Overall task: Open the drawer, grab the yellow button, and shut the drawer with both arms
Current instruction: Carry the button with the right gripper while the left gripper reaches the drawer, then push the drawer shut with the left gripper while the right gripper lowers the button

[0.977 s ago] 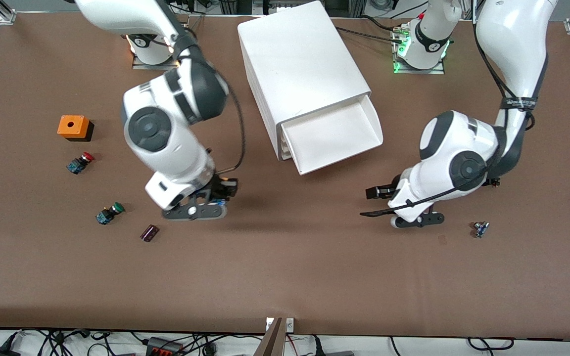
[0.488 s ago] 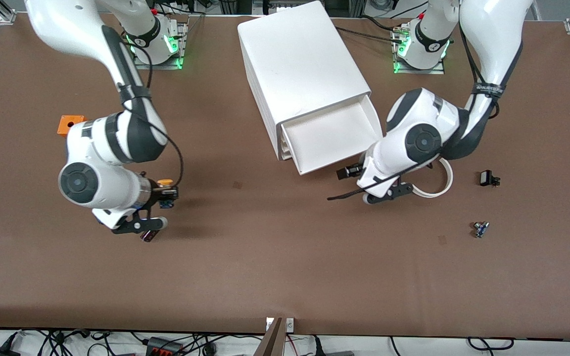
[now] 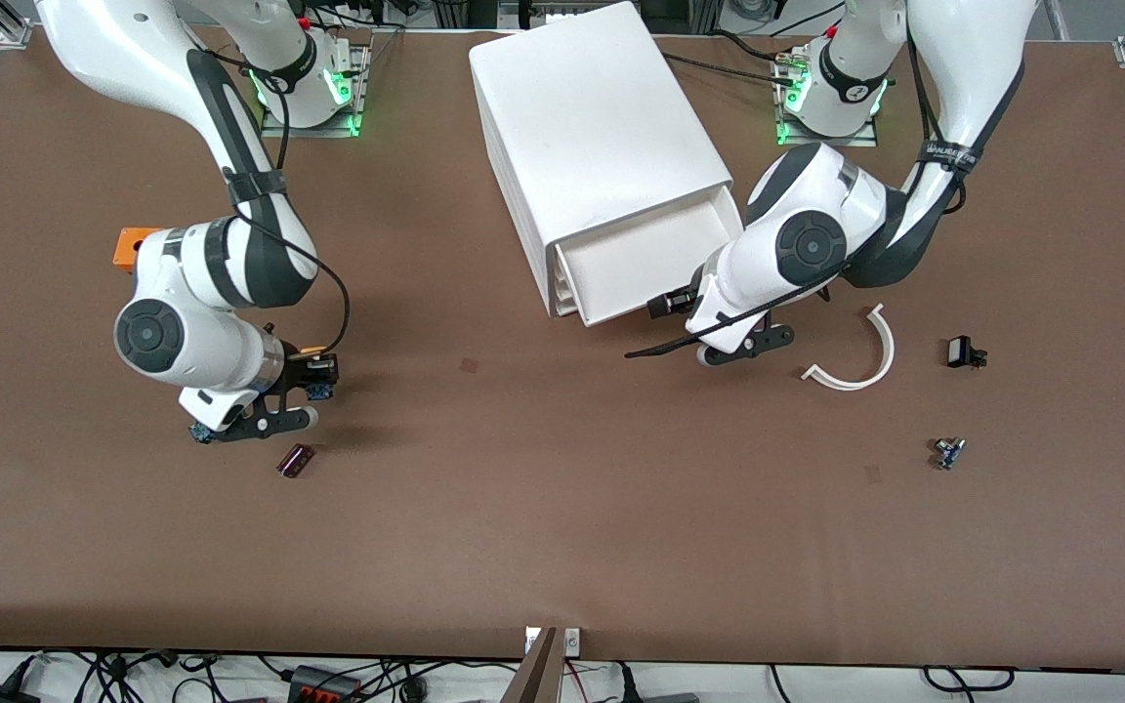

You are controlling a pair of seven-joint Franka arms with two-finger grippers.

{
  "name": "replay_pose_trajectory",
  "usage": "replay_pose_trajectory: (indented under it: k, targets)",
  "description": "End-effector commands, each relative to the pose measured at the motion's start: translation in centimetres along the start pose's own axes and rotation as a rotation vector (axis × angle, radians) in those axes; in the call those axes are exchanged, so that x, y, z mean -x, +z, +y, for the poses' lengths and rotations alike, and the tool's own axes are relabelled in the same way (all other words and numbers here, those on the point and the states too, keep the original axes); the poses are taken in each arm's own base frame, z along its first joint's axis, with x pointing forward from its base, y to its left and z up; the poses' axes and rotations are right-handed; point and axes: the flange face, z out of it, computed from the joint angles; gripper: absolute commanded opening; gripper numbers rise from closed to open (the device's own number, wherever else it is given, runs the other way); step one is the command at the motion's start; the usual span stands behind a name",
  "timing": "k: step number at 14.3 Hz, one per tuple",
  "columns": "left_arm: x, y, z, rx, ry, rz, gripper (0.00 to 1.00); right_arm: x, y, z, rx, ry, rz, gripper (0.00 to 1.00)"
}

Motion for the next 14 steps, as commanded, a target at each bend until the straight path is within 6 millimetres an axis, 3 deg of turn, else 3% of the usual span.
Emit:
replay_pose_trajectory:
  k: [1,9,14]
  targets:
    - [2.6,0.1,-0.9,0.012,0.008,-0.026,1.0,2.4,1.0,0.2,-0.014,-0.032,-0.001,0.0]
    - [4.9,1.9,0.3,0.017,0.028,-0.099,1.0,2.7,6.6,0.7,-0.003,-0.031,-0.062,0.01]
    - [6.4,2.7,0.8,0.013,0.043,-0.128,1.0,2.7,8.7,1.3,0.001,-0.022,-0.089,0.01]
